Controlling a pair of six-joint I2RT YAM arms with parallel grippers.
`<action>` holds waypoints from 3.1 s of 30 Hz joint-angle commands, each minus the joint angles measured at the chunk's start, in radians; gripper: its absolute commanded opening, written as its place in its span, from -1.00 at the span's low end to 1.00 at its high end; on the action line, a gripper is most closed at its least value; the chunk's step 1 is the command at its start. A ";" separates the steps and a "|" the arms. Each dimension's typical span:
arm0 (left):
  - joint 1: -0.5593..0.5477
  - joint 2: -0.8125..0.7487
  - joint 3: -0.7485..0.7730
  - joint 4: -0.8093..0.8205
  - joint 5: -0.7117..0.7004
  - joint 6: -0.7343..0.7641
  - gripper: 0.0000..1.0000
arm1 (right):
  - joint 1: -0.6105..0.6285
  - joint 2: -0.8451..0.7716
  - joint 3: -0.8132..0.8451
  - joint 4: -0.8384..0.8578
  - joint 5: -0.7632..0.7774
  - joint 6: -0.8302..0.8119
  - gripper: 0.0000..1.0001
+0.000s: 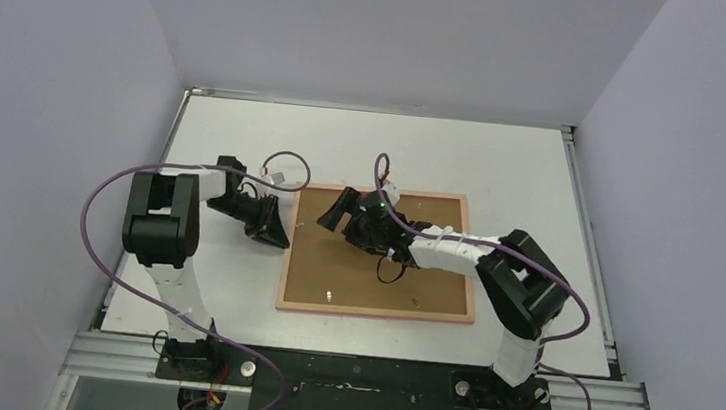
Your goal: Put the photo into the frame
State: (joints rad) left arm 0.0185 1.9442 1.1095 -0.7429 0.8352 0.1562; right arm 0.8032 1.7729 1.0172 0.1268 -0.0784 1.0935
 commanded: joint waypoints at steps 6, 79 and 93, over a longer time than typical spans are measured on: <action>-0.049 -0.025 -0.096 0.210 0.013 -0.118 -0.74 | 0.073 0.151 0.155 0.232 0.015 0.175 0.93; -0.051 0.033 -0.089 0.212 0.016 -0.129 -0.78 | 0.131 0.359 0.299 0.176 0.092 0.160 0.91; -0.056 0.033 -0.079 0.208 0.014 -0.125 -0.78 | 0.131 0.370 0.303 0.226 0.143 0.157 0.93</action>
State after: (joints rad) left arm -0.0185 1.9453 1.0172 -0.5747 0.9421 -0.0154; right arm 0.9295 2.1036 1.2884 0.2932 0.0177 1.2545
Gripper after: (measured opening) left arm 0.119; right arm 0.958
